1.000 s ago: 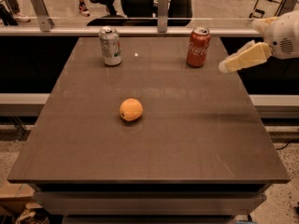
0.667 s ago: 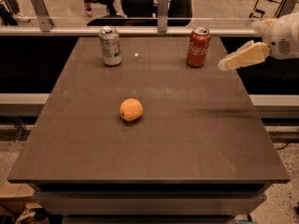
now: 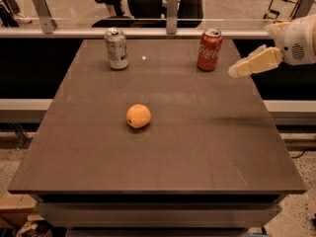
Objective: Move coke can near orange
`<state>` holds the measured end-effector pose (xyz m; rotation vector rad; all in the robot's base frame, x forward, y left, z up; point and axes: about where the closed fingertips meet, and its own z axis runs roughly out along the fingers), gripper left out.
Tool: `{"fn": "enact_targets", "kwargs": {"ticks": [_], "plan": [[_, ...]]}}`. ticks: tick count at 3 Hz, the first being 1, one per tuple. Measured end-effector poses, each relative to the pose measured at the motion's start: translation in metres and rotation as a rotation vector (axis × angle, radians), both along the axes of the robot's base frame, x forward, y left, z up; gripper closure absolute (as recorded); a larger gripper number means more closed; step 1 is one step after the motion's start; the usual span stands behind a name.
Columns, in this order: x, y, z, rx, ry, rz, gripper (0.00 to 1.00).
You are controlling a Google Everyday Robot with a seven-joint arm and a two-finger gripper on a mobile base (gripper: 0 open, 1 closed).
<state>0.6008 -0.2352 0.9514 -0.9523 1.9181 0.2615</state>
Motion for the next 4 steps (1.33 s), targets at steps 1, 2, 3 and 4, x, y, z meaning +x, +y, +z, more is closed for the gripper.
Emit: {"fn": "enact_targets", "kwargs": {"ticks": [1,2,3,4], "plan": [[0.003,0.004,0.004,-0.001,-0.025,-0.014,0.0],[0.012,0.006,0.003,0.046,-0.061,-0.032,0.0],[0.033,0.01,0.005,0.123,-0.107,-0.032,0.0],[0.054,0.012,-0.001,0.206,-0.134,-0.035,0.0]]}}
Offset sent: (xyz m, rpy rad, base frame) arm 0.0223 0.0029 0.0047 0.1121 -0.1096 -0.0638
